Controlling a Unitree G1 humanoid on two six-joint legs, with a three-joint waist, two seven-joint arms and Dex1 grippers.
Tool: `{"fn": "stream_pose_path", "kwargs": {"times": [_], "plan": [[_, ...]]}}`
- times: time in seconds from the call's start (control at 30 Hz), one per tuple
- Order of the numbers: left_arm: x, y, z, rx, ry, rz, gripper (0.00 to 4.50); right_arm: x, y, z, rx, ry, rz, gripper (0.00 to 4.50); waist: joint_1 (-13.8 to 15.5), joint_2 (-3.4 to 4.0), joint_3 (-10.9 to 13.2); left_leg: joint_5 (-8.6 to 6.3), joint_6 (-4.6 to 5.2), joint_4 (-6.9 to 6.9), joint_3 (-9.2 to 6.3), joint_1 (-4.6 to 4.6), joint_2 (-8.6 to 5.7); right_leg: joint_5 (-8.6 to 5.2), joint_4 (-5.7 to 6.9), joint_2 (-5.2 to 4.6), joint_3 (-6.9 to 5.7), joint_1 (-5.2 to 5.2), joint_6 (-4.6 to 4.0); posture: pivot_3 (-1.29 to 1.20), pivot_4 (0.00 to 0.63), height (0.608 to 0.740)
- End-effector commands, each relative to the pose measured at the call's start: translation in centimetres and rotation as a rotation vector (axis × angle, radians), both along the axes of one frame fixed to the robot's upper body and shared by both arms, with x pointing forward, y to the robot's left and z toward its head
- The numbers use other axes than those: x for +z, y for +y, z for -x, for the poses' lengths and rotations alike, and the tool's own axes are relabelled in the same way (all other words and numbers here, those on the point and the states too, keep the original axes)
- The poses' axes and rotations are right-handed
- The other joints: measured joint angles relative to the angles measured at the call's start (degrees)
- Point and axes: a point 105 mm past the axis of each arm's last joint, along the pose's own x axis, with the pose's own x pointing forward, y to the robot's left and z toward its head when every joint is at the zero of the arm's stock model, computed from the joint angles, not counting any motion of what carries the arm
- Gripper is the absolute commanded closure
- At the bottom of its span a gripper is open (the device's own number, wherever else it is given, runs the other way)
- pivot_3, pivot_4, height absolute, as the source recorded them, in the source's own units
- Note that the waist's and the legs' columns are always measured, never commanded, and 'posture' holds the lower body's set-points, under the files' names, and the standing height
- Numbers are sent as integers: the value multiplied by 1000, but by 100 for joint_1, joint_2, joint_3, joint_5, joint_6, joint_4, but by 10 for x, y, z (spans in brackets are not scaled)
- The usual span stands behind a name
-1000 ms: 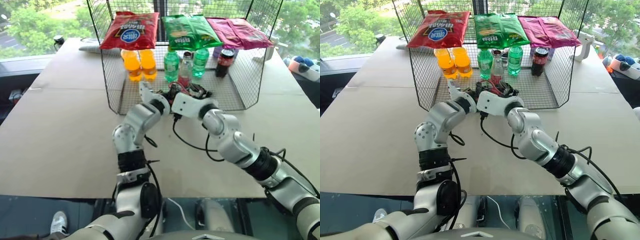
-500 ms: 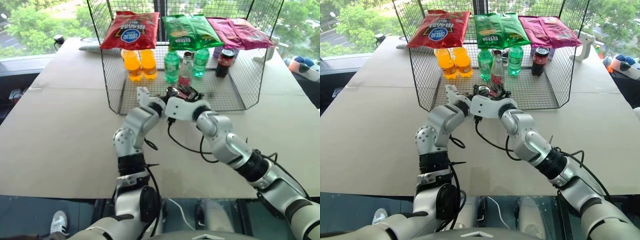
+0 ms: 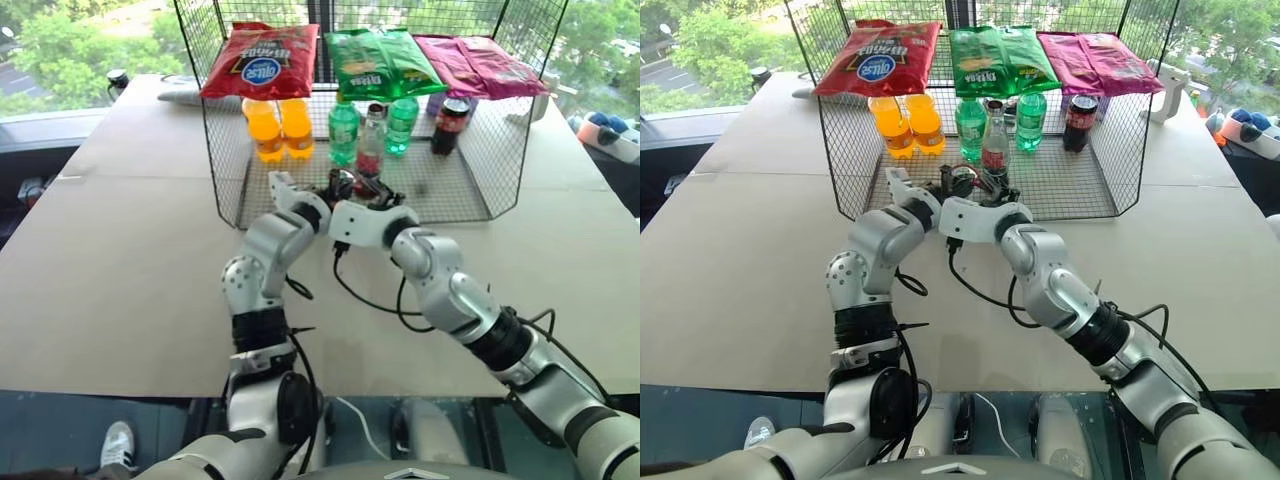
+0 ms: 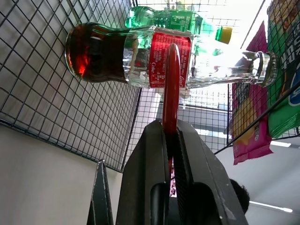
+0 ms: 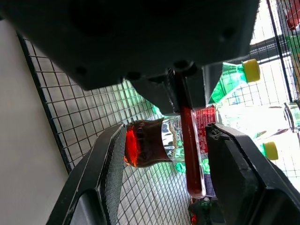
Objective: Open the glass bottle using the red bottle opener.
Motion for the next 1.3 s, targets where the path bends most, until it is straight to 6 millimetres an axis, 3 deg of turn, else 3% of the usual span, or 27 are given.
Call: {"fn": "stream_pose_path", "kwargs": {"times": [0.03,0.43,0.63,0.67,1.13,1.3], "plan": [[12,-6,6,-27,-52,3,4500,10,-3,-1,-7,-36,-20,1791,-1,0,0,0,0,0,-1,0,0,0,0,0,0,0,0,0,150,740],[10,-2,7,-23,-48,-7,4500,11,-4,-1,-14,-43,-20,1791,-2,0,0,0,-1,-3,0,0,0,-1,-2,0,0,0,-2,0,150,740],[10,-5,10,-35,-47,-9,4500,10,-4,-3,-12,-39,-21,4271,-3,0,1,-1,-2,-4,0,0,0,-1,-3,0,0,0,-2,0,150,740],[10,-5,10,-39,-46,-10,4500,10,-4,-3,-13,-39,-21,4438,-3,0,1,-1,-2,-4,0,0,0,-1,-3,0,-1,0,-2,0,150,740],[11,-4,12,-40,-47,-15,4500,11,-5,-6,-26,-55,-10,4438,-3,-1,1,-1,-4,-7,-1,1,0,-8,-5,0,-1,0,-14,0,150,740],[12,-4,12,-36,-51,-14,4500,7,-4,-4,-17,14,-38,4438,-2,-1,1,-1,-4,-7,0,1,0,-8,-6,0,-1,0,-13,0,150,740]]}}
